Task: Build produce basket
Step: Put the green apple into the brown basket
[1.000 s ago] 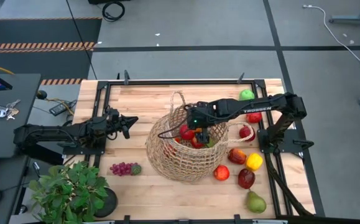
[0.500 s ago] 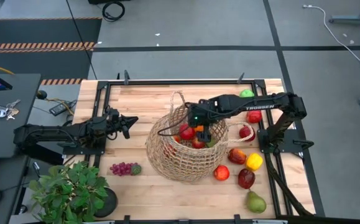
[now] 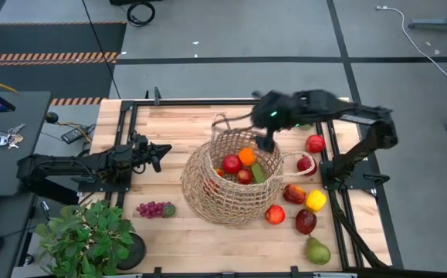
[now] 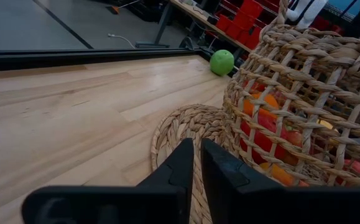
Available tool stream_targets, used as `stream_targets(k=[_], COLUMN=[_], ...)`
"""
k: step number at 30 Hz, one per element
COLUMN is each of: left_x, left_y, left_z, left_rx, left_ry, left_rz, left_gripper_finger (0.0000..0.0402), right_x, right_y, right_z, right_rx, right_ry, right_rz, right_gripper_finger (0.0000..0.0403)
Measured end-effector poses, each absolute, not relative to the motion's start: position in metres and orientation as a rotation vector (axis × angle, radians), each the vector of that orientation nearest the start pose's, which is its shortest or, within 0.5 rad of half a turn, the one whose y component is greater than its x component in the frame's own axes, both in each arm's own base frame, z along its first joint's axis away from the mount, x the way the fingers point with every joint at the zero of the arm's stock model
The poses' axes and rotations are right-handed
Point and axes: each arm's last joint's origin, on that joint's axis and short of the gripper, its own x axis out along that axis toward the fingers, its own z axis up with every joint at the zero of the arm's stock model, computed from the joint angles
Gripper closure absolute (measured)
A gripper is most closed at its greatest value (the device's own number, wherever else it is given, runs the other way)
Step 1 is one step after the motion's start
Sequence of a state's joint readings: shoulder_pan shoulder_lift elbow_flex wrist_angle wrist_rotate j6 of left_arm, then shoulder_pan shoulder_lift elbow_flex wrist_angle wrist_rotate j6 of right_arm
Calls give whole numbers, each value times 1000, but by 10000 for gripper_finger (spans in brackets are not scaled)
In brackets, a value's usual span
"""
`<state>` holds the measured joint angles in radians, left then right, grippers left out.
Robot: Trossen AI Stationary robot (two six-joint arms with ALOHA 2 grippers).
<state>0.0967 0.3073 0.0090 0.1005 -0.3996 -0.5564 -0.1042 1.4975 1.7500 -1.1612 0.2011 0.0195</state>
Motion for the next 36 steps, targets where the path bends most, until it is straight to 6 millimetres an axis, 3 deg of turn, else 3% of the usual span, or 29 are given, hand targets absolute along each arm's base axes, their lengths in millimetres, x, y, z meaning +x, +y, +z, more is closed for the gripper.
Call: stream_targets(k=[5, 13, 19, 27, 36], left_x=[111, 111, 111, 111, 111], left_y=[22, 22, 22, 22, 22], left_z=[150, 150, 150, 150, 150], left_rx=[-513, -513, -513, -513, -513], left_ry=[55, 55, 55, 55, 55], left_rz=[536, 536, 536, 536, 536], left_gripper_finger=[362, 369, 363, 366, 364], right_x=[239, 183, 163, 154, 147], right_y=[-56, -96, -123, -155, -189], right_z=[436, 431, 395, 335, 297], right_rx=[-45, 124, 330, 456, 565], right_ry=[805, 784, 856, 1053, 1171], right_rz=[-512, -781, -849, -959, -1050], right_gripper_finger=[12, 12, 12, 12, 4])
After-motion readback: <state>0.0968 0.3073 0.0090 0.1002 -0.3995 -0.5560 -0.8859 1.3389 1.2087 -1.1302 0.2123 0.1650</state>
